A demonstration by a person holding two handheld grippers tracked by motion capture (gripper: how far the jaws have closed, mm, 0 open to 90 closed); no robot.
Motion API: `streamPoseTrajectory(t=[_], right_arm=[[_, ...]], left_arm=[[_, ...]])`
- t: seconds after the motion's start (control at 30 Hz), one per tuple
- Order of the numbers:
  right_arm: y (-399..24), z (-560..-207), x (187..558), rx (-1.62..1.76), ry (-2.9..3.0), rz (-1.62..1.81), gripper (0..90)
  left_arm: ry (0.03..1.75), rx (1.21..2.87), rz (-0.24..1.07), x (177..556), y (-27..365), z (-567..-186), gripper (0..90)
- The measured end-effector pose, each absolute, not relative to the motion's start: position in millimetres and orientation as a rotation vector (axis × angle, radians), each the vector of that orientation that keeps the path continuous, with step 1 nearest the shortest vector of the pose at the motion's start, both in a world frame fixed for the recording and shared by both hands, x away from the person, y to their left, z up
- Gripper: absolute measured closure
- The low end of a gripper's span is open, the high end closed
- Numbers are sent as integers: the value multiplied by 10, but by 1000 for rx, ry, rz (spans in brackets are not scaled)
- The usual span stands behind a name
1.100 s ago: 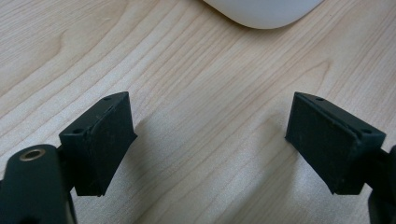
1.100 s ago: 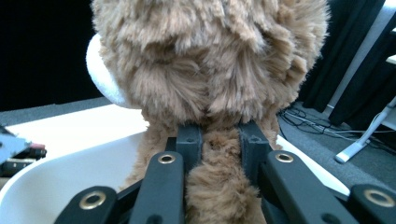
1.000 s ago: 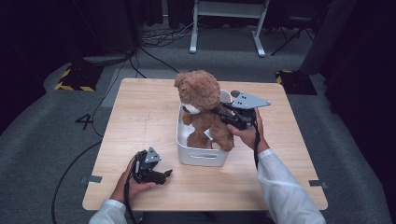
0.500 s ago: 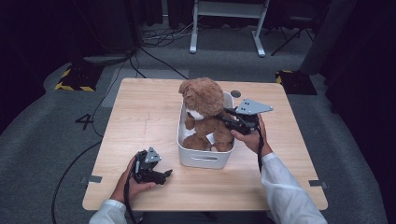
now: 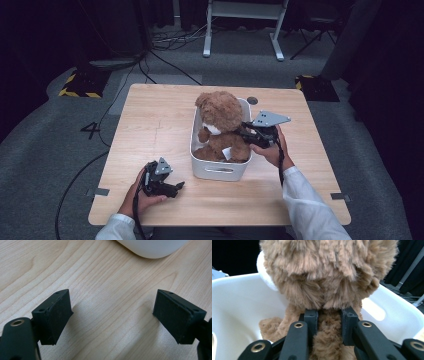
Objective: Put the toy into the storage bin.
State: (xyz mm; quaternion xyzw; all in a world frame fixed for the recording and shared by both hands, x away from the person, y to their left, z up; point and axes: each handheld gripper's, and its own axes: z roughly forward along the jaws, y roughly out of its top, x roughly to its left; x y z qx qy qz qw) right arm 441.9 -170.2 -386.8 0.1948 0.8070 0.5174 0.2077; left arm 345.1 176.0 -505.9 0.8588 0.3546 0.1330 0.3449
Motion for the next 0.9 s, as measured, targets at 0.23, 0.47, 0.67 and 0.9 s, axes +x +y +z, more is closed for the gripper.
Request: streamPoseTrajectory(t=[0.23, 0.47, 0.67, 0.9], right_arm=[[-1743, -3876, 4435, 556, 2274, 1419, 715], [-1772, -3906, 4471, 589, 2298, 1401, 695], [-1807, -3906, 4480, 597, 2314, 1391, 694], [-1893, -3827, 4482, 620, 2310, 1444, 773]], left_arm=[[921, 2230, 346, 3451, 1760, -5059, 152], [921, 2230, 345, 3451, 1760, -5059, 152], [921, 2230, 345, 3451, 1760, -5059, 152], [919, 2231, 345, 3453, 1760, -5059, 152]])
